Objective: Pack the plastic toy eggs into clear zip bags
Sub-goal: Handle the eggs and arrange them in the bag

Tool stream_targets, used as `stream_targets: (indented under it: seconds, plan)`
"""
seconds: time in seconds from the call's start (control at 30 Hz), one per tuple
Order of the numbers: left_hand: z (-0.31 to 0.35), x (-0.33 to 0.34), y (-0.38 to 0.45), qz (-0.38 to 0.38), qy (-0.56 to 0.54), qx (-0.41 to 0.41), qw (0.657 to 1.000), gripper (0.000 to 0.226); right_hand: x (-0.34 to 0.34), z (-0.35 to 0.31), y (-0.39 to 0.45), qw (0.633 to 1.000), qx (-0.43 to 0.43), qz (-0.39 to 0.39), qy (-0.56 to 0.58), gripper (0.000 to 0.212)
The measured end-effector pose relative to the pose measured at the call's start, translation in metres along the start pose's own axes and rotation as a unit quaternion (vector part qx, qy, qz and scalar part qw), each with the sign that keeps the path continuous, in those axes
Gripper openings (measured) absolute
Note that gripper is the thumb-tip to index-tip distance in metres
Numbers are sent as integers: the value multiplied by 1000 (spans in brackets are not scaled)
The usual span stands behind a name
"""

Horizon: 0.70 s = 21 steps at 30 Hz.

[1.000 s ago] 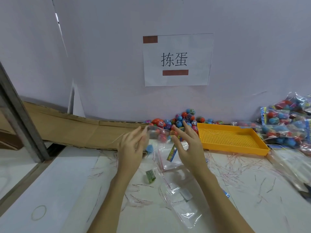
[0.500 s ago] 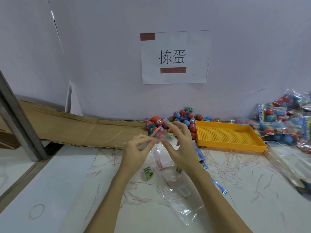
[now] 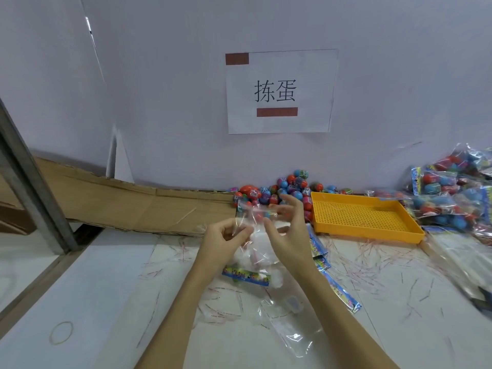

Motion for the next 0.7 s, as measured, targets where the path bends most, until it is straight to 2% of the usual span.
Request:
stream_targets:
  seconds: [0.03,0.07,0.13,0.17,0.27,0.4,0.47,0.6,0.7]
  plan:
    - [-1,-1,0,7,5,-6,1000,15,-2,-6,1,998,-29,6,-51,48]
    - [-3,-3,1,13,11,-12,1000,24,0,-16,0,991,-81,0,-104,43]
    - [-2,-4,0,14,21,-16,1000,39,5,-28,-3,977,-162,-28,-134,16]
    - [-1,-5,0,13,25,-15,999,42,8,-28,-4,980,-157,-43,-110,9]
    - [1,-6,-1,10,48,-13,999,35,17,-21,-6,991,-98,-77,-47,13]
    - [6,-7,-1,22,86,12,996,25,20,-21,-6,979,-110,-110,-130,11]
    - [10,-7,-2,31,121,31,992,28,19,-18,-5,983,-88,-118,-111,12]
    - [13,-10,-1,54,182,53,980,24,21,-19,-5,994,-29,-110,-4,10]
    - [15,-14,-2,67,187,68,978,30,21,-15,-3,989,-20,-138,-58,7]
Point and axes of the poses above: each hand's wrist, its own y-axis towards the middle knuckle, its own x-axis out of the palm, z = x × y, the point moved 9 cm from there along y, towards the middle knuckle, and after that the axes turned 13 degrees about y, right-handed, at the moved point
